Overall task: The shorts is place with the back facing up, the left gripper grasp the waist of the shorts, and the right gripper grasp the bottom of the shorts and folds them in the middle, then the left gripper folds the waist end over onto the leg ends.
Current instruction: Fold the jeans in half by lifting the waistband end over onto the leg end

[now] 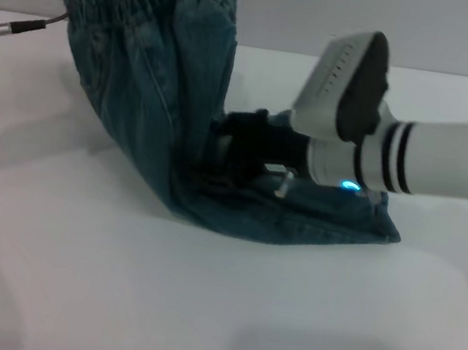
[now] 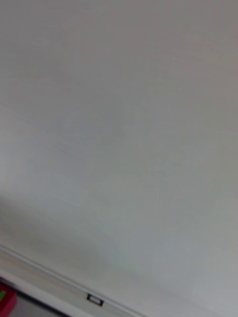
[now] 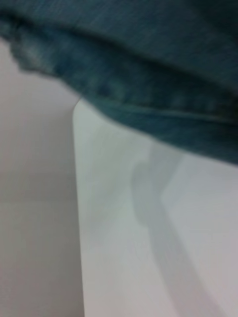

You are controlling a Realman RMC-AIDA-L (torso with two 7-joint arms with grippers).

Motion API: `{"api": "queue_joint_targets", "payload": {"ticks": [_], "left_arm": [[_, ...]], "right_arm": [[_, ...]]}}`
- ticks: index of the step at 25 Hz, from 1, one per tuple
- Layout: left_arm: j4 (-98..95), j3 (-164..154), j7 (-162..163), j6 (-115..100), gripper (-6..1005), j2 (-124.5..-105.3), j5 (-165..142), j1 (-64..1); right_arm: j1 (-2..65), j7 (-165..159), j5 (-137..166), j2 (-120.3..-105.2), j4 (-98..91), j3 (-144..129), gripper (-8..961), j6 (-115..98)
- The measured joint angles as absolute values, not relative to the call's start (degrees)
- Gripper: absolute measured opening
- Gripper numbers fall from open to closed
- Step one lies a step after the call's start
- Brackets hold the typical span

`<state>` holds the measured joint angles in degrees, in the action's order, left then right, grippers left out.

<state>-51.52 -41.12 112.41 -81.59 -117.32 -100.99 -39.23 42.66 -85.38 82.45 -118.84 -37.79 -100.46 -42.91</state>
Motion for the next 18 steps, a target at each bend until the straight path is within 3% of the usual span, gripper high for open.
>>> {"api": "queue_joint_targets", "payload": {"ticks": [18], "left_arm": [[-50.62, -47.62, 112.16, -79.6, 48, -117.77, -101.72, -39.46]], "right_arm": [[30.09, -84.98, 82.61, -118.53, -40.06, -78.86, 639, -37.96]]}}
